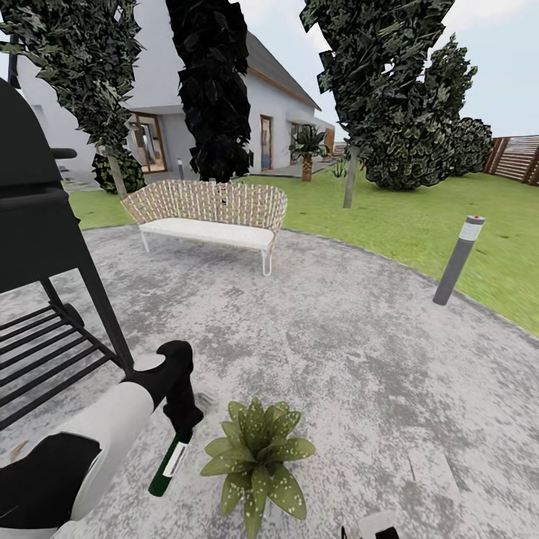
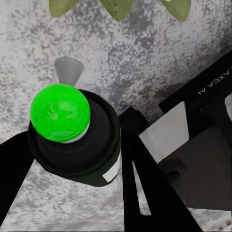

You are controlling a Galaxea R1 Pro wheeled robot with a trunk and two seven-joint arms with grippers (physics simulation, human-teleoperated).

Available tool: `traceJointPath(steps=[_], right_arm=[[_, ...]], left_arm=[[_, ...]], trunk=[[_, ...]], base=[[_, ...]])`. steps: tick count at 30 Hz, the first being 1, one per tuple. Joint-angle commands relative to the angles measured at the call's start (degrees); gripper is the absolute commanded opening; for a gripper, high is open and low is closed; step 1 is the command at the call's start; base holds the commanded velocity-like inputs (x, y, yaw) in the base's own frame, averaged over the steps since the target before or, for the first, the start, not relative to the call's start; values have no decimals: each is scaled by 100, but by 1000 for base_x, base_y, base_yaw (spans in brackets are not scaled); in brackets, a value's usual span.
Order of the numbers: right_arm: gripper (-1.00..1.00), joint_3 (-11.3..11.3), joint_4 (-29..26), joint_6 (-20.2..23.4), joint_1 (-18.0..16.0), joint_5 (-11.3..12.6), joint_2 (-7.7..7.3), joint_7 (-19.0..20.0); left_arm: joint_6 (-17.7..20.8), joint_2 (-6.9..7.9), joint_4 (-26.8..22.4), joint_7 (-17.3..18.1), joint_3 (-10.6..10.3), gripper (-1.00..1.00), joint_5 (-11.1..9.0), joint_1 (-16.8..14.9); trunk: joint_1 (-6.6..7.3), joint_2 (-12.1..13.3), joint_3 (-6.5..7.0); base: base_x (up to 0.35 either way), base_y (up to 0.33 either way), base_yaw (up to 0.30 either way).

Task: Pick up the pesticide atomizer in the garden and spray insectifuge to fully cover both potted plants in the garden.

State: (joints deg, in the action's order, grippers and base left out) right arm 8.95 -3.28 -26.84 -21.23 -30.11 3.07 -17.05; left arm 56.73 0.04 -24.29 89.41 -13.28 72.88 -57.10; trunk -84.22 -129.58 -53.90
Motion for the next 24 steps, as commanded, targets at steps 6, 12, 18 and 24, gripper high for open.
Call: traceJointPath(steps=[6,12,18,24], right_arm=[[100,46,11,-14,-3,-57,1,-35],[100,46,11,-14,-4,-57,1,-35],[100,51,11,-14,-3,-44,2,-35],[100,62,11,-14,0,-31,-7,-44]], left_arm=[[39,71,20,59,-8,-100,476,45],[43,21,49,-232,51,-100,403,361],[48,-82,-8,-283,76,-100,168,595],[56,-256,-198,-293,63,-100,180,595]], trunk=[[1,-2,-5],[1,-2,-5],[1,-2,-6],[-43,-83,-77]], base=[[1,0,0],[0,0,0],[0,0,0],[0,0,0]])
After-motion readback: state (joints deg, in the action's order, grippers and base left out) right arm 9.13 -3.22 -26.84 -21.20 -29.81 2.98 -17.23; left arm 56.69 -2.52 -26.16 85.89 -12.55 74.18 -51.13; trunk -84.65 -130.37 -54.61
